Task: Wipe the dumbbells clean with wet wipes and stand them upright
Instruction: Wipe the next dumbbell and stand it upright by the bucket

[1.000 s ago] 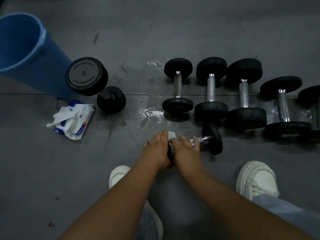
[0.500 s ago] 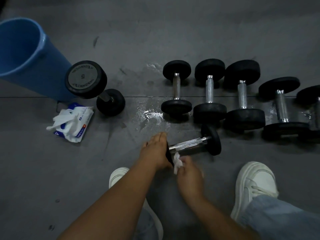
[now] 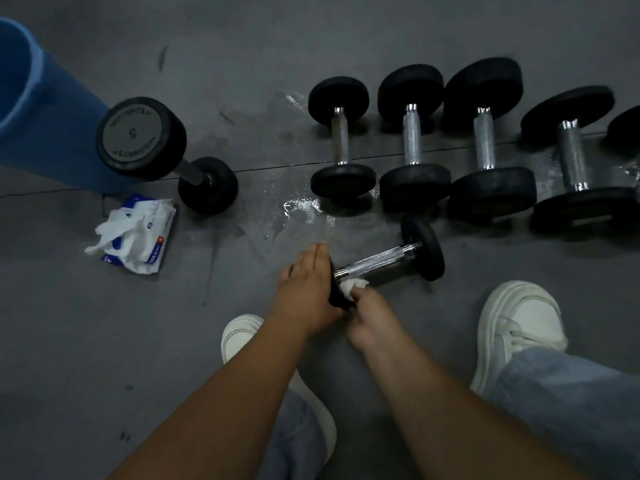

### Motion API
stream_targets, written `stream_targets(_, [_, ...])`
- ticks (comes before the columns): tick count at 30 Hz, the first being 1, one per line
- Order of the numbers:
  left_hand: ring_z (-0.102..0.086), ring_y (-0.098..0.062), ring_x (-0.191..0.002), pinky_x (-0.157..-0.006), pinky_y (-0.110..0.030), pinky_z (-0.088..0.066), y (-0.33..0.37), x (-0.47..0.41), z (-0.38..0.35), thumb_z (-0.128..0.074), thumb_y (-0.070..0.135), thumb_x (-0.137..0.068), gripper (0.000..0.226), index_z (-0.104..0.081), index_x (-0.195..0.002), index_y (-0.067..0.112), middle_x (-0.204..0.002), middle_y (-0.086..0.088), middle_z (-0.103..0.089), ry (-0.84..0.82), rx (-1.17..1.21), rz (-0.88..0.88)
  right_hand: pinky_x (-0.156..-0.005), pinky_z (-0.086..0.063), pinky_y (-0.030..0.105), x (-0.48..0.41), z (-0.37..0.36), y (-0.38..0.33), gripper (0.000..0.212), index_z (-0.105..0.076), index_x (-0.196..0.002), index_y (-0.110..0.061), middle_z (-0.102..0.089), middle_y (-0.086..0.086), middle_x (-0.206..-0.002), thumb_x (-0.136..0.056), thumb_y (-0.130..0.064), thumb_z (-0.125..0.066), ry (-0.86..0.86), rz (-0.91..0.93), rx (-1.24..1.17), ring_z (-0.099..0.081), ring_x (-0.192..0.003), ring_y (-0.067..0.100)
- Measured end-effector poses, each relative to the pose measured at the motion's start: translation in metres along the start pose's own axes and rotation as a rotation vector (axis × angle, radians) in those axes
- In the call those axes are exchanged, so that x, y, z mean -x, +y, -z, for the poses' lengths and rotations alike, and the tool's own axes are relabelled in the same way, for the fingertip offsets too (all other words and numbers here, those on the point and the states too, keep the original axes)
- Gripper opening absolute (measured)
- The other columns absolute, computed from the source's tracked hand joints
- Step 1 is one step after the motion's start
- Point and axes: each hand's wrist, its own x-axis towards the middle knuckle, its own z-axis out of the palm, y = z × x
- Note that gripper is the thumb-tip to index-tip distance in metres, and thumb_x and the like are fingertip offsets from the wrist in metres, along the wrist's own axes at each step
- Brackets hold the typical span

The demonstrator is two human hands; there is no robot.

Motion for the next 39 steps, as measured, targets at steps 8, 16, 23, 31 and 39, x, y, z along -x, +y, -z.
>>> stream_targets(8, [-0.019,-0.022,-0.147,-0.117,-0.037,-0.016,-0.001,-0.002,-0.001,-0.079,0.043,-0.071,0.117,-0.004,-0.155,0.016,-0.163,-0.003,-0.008,-0.008,0.018,0.008,-0.057,-0.044,0.024,0.006,0.001,-0.002,0.028,-0.059,-0.071,-0.012,-0.06,0.0,-0.061,-0.087,0.009,-0.051,0.048,0.094,0.11,-0.054,-0.062,0.015])
stream_targets(16, [-0.024,-0.021,-0.146,-0.115,-0.039,-0.02,-0.003,-0.005,0.0,-0.079,0.046,-0.07,0.112,-0.01,-0.153,0.017,-0.161,-0.001,-0.015,0.002,0.072,0.006,-0.103,-0.019,0.035,-0.008,0.006,-0.02,0.029,-0.062,-0.108,-0.028,-0.068,-0.002,-0.105,-0.081,-0.02,-0.054,0.114,1.102,1.626,-0.056,-0.112,0.014])
stream_targets(23, [-0.02,-0.019,-0.148,-0.118,-0.04,-0.018,-0.005,-0.013,0.009,-0.084,0.037,-0.064,0.121,-0.007,-0.155,0.016,-0.163,-0.002,-0.012,-0.082,0.053,0.038,-0.109,-0.009,0.042,-0.007,0.016,-0.027,0.027,-0.06,-0.108,-0.027,-0.069,0.003,-0.106,-0.083,-0.023,-0.052,0.053,1.218,1.776,-0.054,-0.121,0.016])
stream_targets(31, [-0.026,-0.021,-0.146,-0.117,-0.041,-0.026,-0.008,-0.024,0.017,-0.085,0.039,-0.064,0.12,-0.008,-0.154,0.017,-0.161,-0.001,-0.017,-0.162,0.074,0.053,-0.108,-0.01,0.042,0.003,0.011,-0.018,0.028,-0.063,-0.107,-0.026,-0.07,0.001,-0.107,-0.079,-0.023,-0.064,0.149,1.203,1.752,-0.057,-0.117,0.016])
stream_targets(39, [-0.029,-0.024,-0.142,-0.113,-0.04,-0.027,0.008,-0.023,0.027,-0.083,0.048,-0.065,0.115,-0.015,-0.152,0.014,-0.155,-0.006,-0.025,-0.167,-0.126,0.018,-0.07,-0.034,0.024,0.021,0.02,-0.036,0.015,-0.059,-0.096,-0.021,-0.063,0.001,-0.081,-0.088,-0.024,-0.046,0.166,0.972,1.384,-0.058,-0.077,0.017])
